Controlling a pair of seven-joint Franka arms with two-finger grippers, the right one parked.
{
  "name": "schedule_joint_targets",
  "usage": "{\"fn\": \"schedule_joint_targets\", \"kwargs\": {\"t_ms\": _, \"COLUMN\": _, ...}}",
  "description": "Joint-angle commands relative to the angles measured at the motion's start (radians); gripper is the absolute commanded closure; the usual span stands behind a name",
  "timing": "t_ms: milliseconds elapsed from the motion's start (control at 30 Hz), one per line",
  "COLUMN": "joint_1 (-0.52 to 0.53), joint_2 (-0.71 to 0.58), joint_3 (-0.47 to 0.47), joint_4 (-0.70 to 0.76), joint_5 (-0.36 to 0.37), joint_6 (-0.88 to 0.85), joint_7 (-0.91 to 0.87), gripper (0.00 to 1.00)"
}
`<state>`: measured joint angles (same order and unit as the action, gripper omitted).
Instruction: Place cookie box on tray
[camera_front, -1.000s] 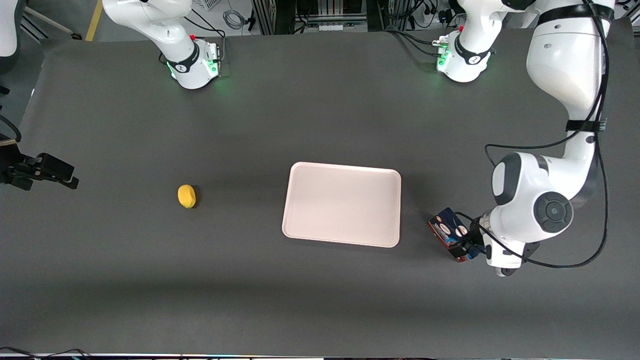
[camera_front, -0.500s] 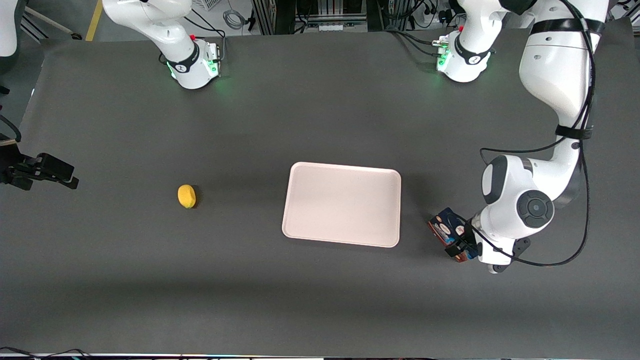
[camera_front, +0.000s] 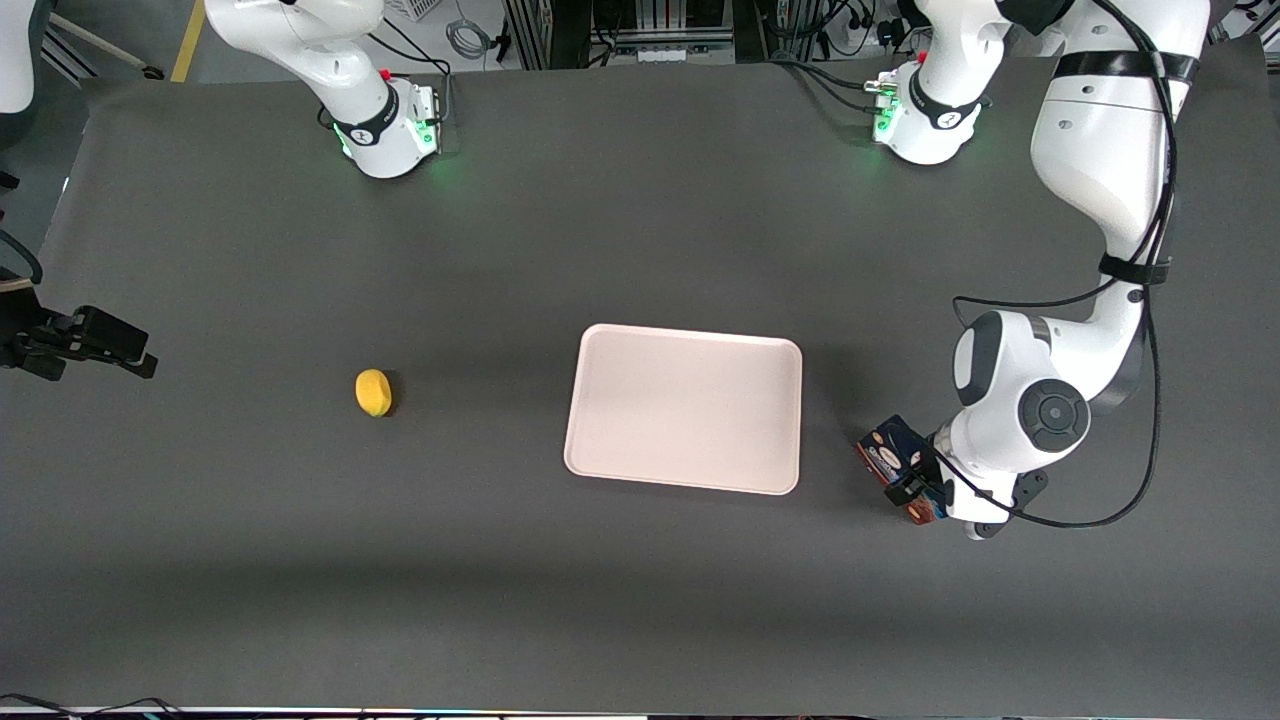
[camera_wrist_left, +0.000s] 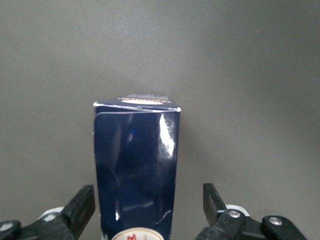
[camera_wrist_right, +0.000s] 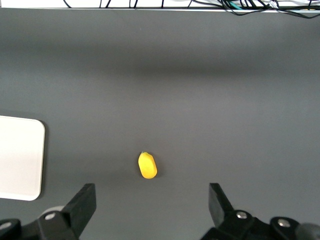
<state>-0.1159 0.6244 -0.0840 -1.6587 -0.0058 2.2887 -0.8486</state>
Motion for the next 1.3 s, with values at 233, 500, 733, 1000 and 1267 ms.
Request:
{"fn": "schedule_joint_targets", "kwargs": {"t_ms": 233, "joint_1": -0.016, "joint_2": -0.014, "joint_3": 0.013, "joint_4": -0.006, "joint_5": 0.015, "joint_6": -0.003, "joint_7": -0.015, "gripper": 0.63}}
{"fn": "schedule_joint_targets", "kwargs": {"t_ms": 500, "joint_1": -0.015, "joint_2": -0.017, "joint_3": 0.013, "joint_4": 0.013, "joint_5": 0.015, "joint_6": -0.006, "joint_7": -0.009, "gripper": 0.69}}
{"fn": "schedule_joint_targets", "kwargs": {"t_ms": 733, "joint_1": -0.015, "joint_2": -0.032, "joint_3": 0.013, "joint_4": 0.068, "joint_5": 0.018, "joint_6": -0.08, "joint_7": 0.046, "gripper": 0.69}}
{"fn": "schedule_joint_targets", "kwargs": {"t_ms": 1000, "joint_1": -0.018, "joint_2": -0.069, "joint_3": 0.012, "joint_4": 0.187, "joint_5": 0.023, "joint_6": -0.208, "joint_7": 0.206, "gripper": 0.75}}
{"fn": "schedule_joint_targets", "kwargs": {"t_ms": 1267, "joint_1": -0.045, "joint_2": -0.08, "joint_3": 0.006, "joint_4": 0.332, "joint_5": 0.023, "joint_6": -0.328, "joint_7": 0.368, "gripper": 0.77}}
